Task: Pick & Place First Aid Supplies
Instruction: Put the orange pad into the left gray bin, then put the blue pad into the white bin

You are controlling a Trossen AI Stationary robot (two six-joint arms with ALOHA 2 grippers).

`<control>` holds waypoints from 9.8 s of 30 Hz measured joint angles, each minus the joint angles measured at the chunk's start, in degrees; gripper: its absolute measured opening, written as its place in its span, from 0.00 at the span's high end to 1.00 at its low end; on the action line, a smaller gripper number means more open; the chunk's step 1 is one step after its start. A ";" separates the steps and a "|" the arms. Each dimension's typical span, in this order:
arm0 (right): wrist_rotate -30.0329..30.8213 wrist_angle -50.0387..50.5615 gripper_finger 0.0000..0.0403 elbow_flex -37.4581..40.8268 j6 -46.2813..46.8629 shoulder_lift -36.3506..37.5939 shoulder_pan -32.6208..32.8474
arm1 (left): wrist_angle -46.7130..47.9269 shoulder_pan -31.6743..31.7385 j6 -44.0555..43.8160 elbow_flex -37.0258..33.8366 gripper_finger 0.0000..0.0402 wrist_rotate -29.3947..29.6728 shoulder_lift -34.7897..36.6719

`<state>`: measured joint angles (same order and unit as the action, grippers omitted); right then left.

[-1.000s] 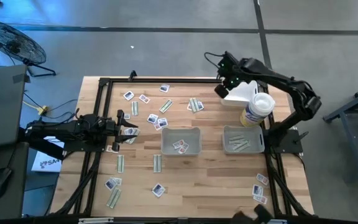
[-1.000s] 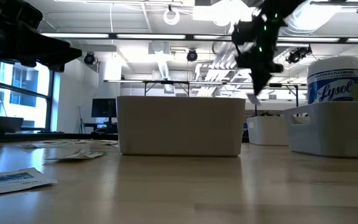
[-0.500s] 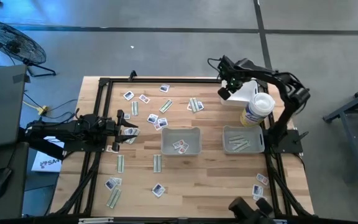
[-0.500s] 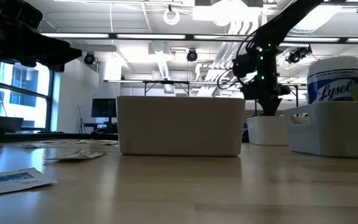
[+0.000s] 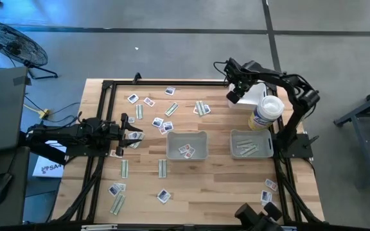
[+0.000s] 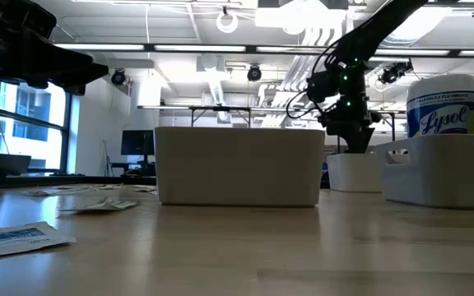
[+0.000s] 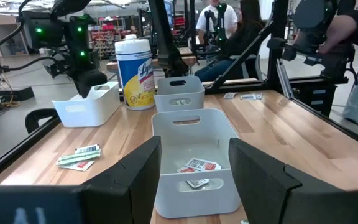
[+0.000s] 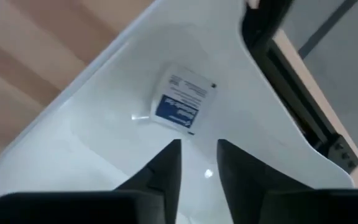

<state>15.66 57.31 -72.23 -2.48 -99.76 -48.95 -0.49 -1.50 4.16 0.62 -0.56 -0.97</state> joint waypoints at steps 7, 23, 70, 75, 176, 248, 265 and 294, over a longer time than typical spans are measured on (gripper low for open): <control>0.53 2.63 0.73 -0.02 2.38 6.20 6.53 | 0.00 0.00 0.00 0.00 0.54 0.00 0.00; -4.04 -0.95 0.77 -0.13 29.27 15.14 43.59 | 0.00 -0.01 0.00 0.00 0.54 0.00 0.00; -38.03 14.40 0.66 11.08 88.17 -2.54 94.43 | -0.02 -0.02 0.01 0.00 0.54 0.01 0.00; -38.38 12.63 0.67 14.23 89.46 -2.54 96.40 | 0.00 -0.02 0.00 0.00 0.54 0.02 -0.02; -11.84 5.49 1.00 -7.34 15.06 17.90 47.44 | -0.01 -0.01 0.00 0.00 0.54 0.02 0.00; -9.04 -28.22 0.80 1.02 1.16 -1.59 52.07 | 0.07 -0.02 -13.49 0.68 0.54 7.45 0.00; -13.65 -3.87 0.77 -4.55 58.22 6.38 76.81 | 0.20 -0.02 -13.46 0.70 0.54 7.13 0.00; -40.95 -8.13 0.75 22.02 79.51 6.18 92.54 | 0.22 -0.02 -13.49 0.70 0.54 7.08 -0.02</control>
<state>-25.29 49.18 -50.21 77.02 -93.58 43.59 -0.27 -1.52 -9.32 1.32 6.52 -0.99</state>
